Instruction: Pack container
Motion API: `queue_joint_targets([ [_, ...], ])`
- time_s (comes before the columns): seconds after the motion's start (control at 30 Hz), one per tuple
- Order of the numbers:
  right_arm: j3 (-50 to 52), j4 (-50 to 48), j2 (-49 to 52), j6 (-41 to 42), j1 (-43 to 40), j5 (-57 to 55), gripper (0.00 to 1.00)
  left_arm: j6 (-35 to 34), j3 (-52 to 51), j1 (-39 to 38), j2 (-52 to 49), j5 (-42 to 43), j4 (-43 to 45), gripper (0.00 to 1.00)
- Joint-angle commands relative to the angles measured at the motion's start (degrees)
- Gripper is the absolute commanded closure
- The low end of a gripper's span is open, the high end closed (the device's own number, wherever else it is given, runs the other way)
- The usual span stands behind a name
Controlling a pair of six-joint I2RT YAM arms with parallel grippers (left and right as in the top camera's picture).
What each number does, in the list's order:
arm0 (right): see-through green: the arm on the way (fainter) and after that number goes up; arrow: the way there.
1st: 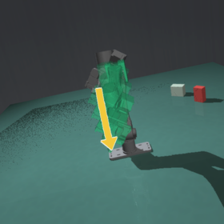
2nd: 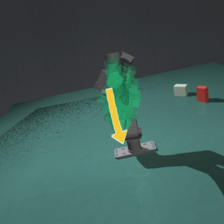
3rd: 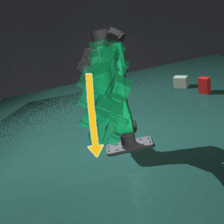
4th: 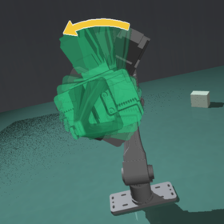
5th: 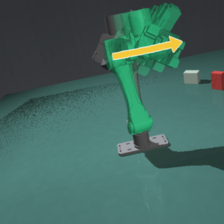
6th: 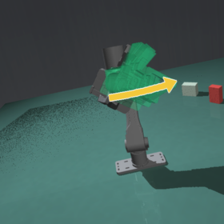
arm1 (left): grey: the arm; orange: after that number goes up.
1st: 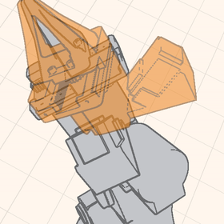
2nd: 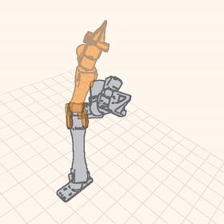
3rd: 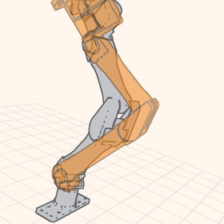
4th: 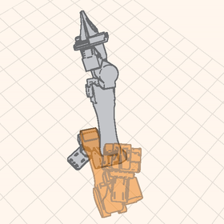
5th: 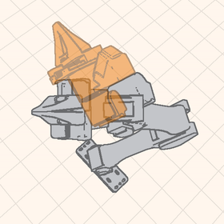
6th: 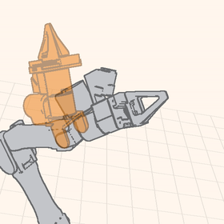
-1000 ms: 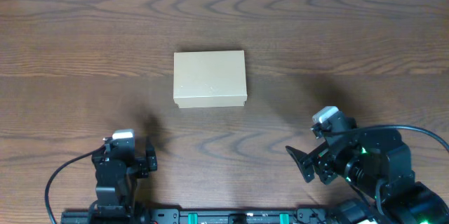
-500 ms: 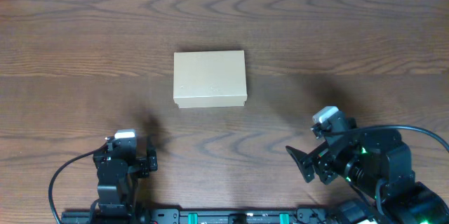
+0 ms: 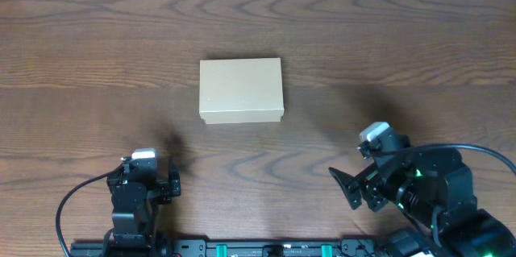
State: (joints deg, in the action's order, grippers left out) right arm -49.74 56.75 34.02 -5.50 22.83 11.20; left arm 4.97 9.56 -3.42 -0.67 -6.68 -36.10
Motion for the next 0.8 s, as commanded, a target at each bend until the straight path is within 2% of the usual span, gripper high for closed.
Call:
queue_joint_targets([
  [0.0, 0.96, -0.2, -2.54, -1.95, -0.76, -2.36, 0.01, 0.85, -0.57, 0.35, 0.46, -1.22, -0.02, 0.04],
  [0.2, 9.55, -4.28, -12.83, -1.92, -3.23, -8.41, 0.01, 0.85, -0.57, 0.35, 0.46, -1.22, -0.02, 0.04],
  [0.53, 25.29, -9.73, -25.59, -1.77, -9.99, -9.68, 0.01, 0.85, -0.57, 0.35, 0.46, -1.22, -0.02, 0.05],
  [0.77, 33.44, -12.68, -32.3, 5.33, -14.99, -9.64, 0.01, 0.85, -0.57, 0.35, 0.46, -1.22, -0.02, 0.05],
])
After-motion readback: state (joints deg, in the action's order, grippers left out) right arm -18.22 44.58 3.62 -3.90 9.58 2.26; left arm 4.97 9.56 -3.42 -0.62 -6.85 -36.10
